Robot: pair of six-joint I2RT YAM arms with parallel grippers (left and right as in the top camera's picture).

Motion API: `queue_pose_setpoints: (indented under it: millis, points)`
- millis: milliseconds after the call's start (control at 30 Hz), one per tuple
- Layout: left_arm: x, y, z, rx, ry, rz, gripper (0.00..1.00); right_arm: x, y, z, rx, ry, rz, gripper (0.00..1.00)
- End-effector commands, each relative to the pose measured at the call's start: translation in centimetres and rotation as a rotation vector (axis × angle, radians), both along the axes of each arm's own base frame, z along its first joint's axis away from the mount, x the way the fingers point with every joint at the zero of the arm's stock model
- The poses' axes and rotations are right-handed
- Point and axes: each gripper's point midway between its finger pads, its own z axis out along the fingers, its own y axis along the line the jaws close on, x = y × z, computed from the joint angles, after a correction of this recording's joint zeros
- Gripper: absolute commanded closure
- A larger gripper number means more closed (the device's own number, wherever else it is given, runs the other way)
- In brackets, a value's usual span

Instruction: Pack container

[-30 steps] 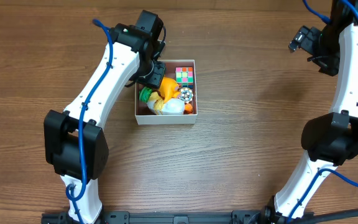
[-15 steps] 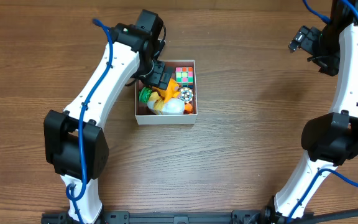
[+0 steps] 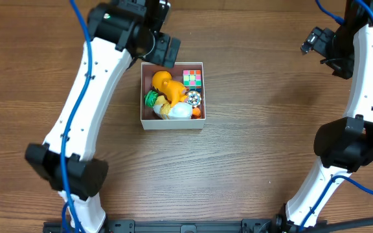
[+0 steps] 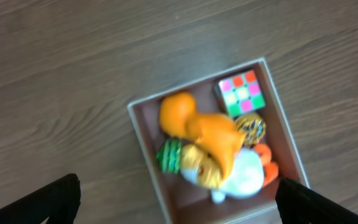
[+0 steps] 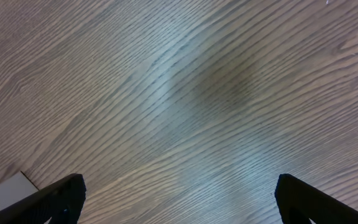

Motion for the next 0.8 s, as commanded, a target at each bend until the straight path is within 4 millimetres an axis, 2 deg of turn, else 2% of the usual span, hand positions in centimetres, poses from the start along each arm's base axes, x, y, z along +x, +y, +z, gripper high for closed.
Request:
queue_pose_setpoints:
  millis: [0,433,567,767]
  points:
    - [-1.6,2.8,3.9,0.065,-0.089,0.071,0.0,0.1,0.0,0.3,0.0,-0.011,-0.008,0.0]
    - [-9.0,8.0,8.0,0.129,-0.085,0.259,0.0,0.1,0.0,0.3,0.0,-0.011,-0.008,0.0]
    - [-11.5,8.9,9.6,0.109,-0.104,0.274,0.0,0.1,0.0,0.3,0.0,-0.011,-0.008,0.0]
    - [-15.2,8.8,12.6,-0.009,-0.183,0.242,0.0,0.1,0.0,0.3,0.0,-0.011,-0.008,0.0]
